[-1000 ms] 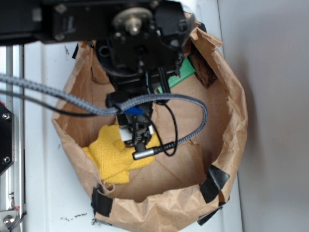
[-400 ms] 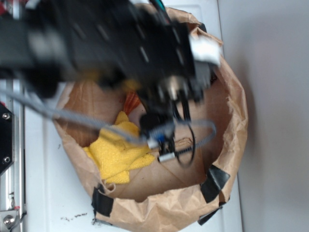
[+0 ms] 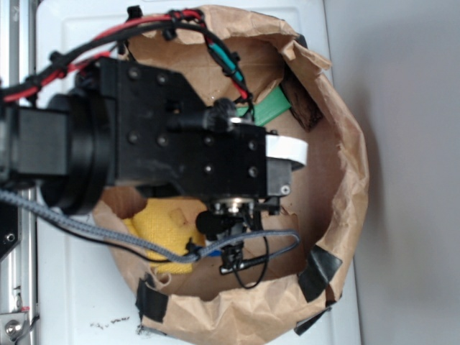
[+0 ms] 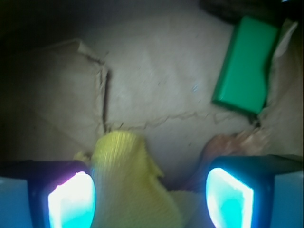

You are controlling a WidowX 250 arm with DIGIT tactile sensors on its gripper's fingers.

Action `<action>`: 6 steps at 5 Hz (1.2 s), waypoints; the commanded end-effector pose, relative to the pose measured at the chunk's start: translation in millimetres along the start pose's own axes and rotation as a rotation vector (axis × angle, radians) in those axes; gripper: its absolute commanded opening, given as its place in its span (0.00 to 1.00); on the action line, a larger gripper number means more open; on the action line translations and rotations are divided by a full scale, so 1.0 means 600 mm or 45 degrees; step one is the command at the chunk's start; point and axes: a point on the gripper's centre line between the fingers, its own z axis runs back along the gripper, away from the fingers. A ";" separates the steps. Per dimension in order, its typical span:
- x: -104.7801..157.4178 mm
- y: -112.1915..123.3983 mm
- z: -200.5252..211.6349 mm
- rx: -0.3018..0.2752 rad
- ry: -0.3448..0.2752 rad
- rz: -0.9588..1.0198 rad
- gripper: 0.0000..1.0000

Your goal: Grab the yellow cloth.

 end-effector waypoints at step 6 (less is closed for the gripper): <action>-0.034 -0.014 -0.042 -0.246 0.218 -0.006 0.00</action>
